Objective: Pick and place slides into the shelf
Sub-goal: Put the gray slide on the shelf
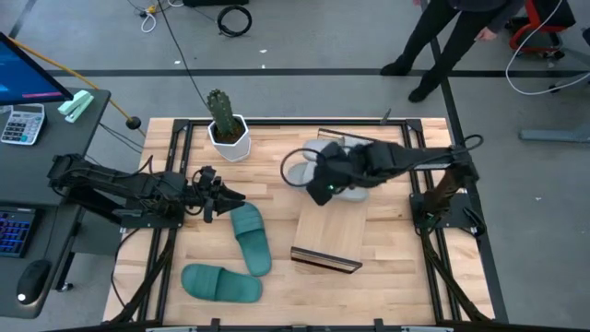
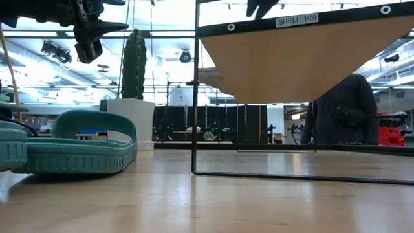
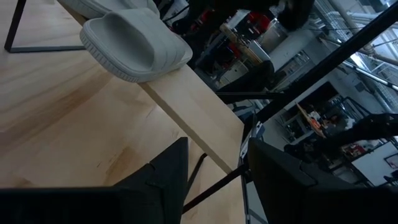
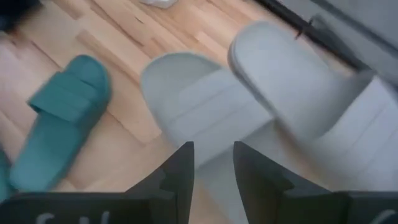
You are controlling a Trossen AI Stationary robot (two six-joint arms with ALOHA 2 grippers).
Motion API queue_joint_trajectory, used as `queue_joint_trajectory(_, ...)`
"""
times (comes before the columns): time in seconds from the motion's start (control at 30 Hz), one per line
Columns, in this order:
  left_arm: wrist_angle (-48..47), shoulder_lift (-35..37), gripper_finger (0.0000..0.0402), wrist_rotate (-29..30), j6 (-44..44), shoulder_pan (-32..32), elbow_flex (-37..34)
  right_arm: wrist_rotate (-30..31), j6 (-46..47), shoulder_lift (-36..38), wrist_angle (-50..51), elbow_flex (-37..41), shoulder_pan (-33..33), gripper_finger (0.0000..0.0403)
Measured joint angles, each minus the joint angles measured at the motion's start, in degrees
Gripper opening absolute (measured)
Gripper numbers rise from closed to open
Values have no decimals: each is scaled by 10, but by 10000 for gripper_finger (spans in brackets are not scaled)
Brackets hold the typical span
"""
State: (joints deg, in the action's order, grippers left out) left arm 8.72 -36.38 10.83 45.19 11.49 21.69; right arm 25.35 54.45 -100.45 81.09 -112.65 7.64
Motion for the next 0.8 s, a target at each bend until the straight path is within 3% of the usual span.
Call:
queue_joint_trajectory(0.47,0,0,172,-2,-9,0,0,51,299,284,-499,464,14,118)
queue_joint_trajectory(0.8,4,0,172,-2,-9,0,0,66,395,332,-643,609,16,132)
